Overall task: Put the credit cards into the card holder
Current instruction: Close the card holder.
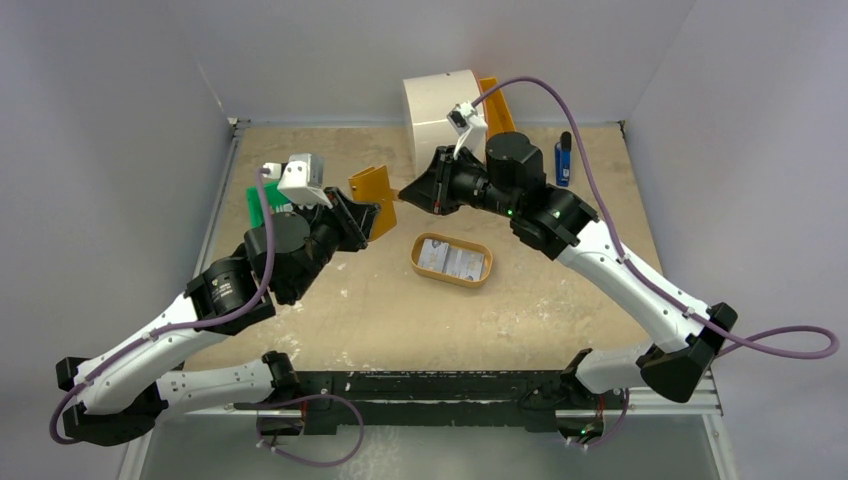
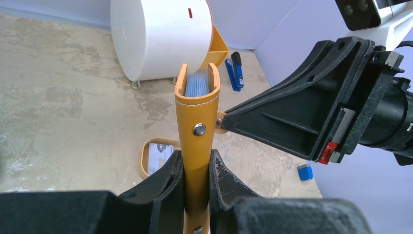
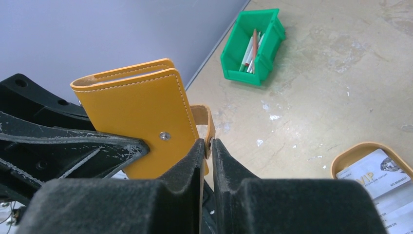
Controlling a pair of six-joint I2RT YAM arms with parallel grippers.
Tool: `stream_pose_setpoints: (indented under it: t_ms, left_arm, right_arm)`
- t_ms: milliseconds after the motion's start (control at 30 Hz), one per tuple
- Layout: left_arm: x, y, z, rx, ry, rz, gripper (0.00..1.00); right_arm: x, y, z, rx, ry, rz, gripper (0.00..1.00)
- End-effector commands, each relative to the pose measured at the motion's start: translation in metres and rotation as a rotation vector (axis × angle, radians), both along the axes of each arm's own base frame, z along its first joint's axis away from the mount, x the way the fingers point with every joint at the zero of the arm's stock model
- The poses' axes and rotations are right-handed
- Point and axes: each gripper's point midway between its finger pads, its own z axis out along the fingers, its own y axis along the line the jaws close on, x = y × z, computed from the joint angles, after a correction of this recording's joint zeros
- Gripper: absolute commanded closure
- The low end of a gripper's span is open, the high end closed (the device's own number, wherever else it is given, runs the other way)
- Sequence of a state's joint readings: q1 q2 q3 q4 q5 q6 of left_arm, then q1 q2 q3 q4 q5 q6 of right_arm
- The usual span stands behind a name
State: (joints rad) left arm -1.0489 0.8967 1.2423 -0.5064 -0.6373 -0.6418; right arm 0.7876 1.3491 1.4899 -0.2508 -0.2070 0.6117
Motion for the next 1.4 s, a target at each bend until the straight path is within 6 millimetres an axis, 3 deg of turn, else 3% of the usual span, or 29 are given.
stream_pose_setpoints:
  t_ms: [0,167,367,633,1067,1367]
  left_arm:
    - [-0.003,0.006,0.033,-0.073,-0.058,0.001,1.0]
    - [-0.004,0.007,0.034,-0.077,-0.059,0.0,1.0]
    - [-0.004,0.008,0.032,-0.066,-0.059,0.003,1.0]
    - [-0.002,0.003,0.03,-0.029,-0.083,-0.015,1.0]
    - [0.001,-0.017,0.03,-0.022,-0.093,-0.069,1.0]
    - [0.0,-0.019,0.029,-0.025,-0.091,-0.08,1.0]
  right_arm:
    - [-0.002,0.003,0.02,0.056,-0.037,0.027,0.89]
    - [-0.003,0.005,0.02,0.064,-0.033,0.044,1.0]
    - [-0.011,0.004,0.026,0.086,-0.048,0.08,1.0]
    - [-0.03,-0.006,0.049,0.092,-0.108,0.156,1.0]
    - [-0.04,0.001,0.054,0.13,-0.101,0.222,1.0]
    - [-0.04,0.004,0.056,0.148,-0.098,0.236,1.0]
